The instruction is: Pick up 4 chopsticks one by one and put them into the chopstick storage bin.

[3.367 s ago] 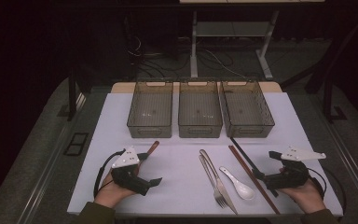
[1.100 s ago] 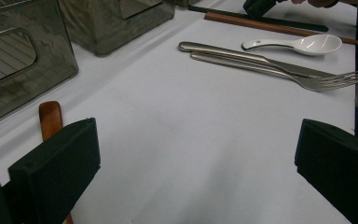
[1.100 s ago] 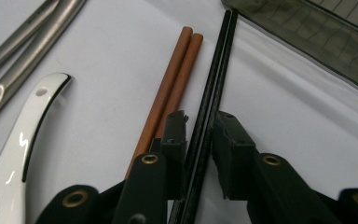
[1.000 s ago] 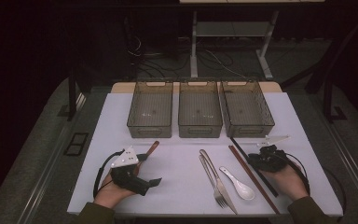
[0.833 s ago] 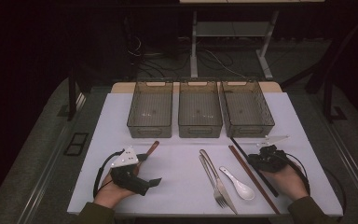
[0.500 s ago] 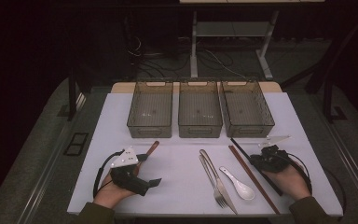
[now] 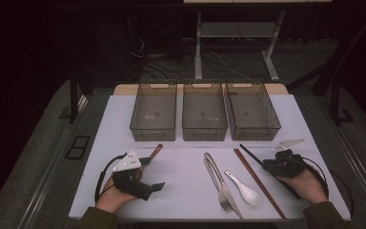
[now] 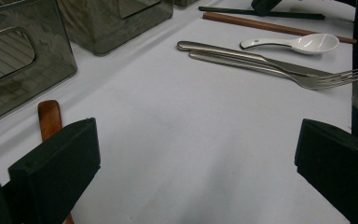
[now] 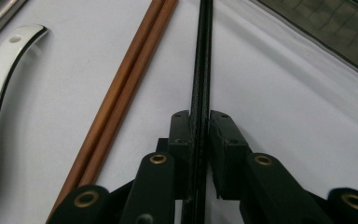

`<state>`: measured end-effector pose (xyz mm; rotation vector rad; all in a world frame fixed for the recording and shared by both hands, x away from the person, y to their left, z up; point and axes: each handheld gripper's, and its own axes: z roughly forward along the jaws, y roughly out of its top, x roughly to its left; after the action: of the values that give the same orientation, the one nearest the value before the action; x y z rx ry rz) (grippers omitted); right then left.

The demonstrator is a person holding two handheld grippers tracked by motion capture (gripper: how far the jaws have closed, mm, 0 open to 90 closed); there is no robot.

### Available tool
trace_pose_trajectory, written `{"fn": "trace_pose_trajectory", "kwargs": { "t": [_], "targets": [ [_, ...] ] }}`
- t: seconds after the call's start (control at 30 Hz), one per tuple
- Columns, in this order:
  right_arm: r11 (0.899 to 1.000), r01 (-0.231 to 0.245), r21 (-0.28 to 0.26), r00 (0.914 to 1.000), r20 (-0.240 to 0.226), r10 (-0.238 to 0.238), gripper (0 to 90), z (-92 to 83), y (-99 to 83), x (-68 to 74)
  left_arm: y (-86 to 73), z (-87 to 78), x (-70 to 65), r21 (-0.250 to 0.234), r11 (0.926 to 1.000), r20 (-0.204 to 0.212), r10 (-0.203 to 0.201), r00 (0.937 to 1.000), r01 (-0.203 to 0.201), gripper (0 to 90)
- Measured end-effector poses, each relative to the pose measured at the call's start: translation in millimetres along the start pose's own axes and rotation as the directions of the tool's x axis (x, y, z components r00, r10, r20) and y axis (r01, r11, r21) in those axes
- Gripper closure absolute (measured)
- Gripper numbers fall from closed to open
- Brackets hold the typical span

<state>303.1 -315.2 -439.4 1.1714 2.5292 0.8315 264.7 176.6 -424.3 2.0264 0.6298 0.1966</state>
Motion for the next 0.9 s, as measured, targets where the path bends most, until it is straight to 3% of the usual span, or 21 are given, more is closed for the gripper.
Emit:
{"fn": "trace_pose_trajectory", "kwargs": {
  "t": [0.2,0.27,0.43,0.63,0.9],
  "targets": [
    [0.998,-0.022,-0.054,0.9991,-0.038,0.020,69.3,-8.4,-1.0,-1.1,-0.3,0.0,-0.1,0.001,1.0000,-0.001,-0.005,1.0000,0.005,0.0],
    [0.996,-0.024,-0.082,0.9994,-0.027,0.022,63.8,-13.4,-2.9,-1.3,-0.4,0.1,-0.3,0.000,1.0000,0.000,-0.005,1.0000,0.005,0.0],
    [0.995,-0.032,-0.097,0.9993,-0.021,0.030,61.9,-27.8,-13.8,0.9,-0.5,0.0,-0.7,-0.005,1.0000,0.001,-0.007,1.0000,0.007,0.0],
    [0.993,-0.030,-0.113,0.9996,-0.002,0.030,68.7,-44.5,-29.2,5.1,-0.5,-0.6,-0.6,-0.001,1.0000,0.001,-0.001,1.0000,0.001,0.0],
    [0.996,-0.043,-0.073,0.9991,-0.002,0.043,78.0,-47.0,-42.9,2.5,-0.5,-0.6,-1.4,-0.006,1.0000,0.000,-0.002,1.0000,0.002,0.0]
  ]
}}
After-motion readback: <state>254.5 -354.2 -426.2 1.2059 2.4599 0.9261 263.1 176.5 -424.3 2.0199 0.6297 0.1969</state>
